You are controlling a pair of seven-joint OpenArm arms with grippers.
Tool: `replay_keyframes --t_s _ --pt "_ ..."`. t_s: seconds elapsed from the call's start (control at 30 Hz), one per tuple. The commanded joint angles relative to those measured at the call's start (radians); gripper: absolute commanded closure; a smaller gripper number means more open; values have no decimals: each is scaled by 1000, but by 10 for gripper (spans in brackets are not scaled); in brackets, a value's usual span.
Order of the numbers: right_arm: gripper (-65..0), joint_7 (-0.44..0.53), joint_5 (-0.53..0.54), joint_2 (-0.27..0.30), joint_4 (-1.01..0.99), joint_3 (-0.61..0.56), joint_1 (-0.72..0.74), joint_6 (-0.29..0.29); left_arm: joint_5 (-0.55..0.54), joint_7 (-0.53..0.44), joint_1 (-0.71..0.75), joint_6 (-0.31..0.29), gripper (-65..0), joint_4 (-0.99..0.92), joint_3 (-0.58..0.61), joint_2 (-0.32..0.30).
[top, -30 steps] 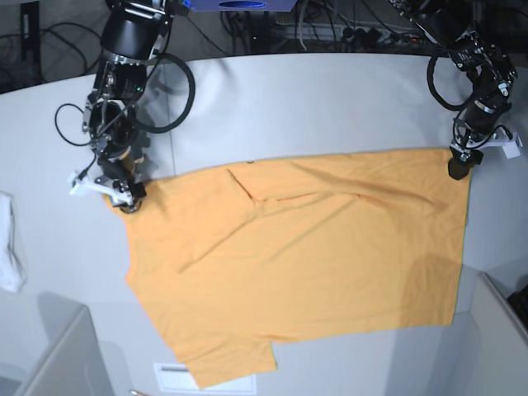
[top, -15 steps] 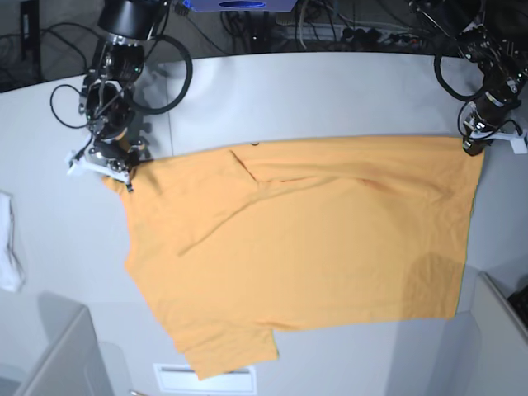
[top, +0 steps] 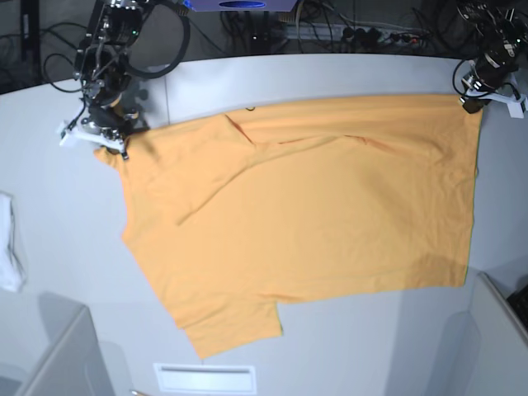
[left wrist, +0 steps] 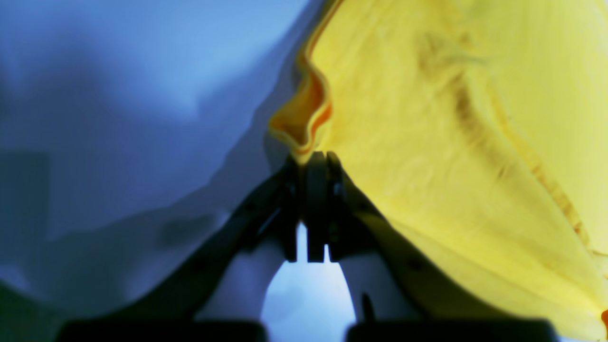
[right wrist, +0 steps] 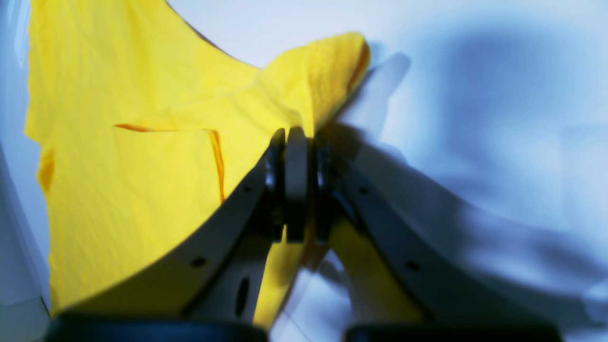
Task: Fold the T-shirt properly
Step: 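Pull the collar edge toward the robot with both grippers, straightening the shirt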
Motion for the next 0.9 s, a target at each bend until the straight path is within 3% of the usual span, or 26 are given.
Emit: replay_keyframes --t_s 0.0,0.13,0.87 --pt "0 33 -8 9 29 2 -9 6 -6 -26 19 -1 0 44 -9 -13" --pt "0 -21 -7 9 68 10 -60 6 -6 -26 70 -1 0 125 -9 -1" --pt "0 -24 -5 8 183 10 -270 6 2 -26 147 -1 0 145 -9 8"
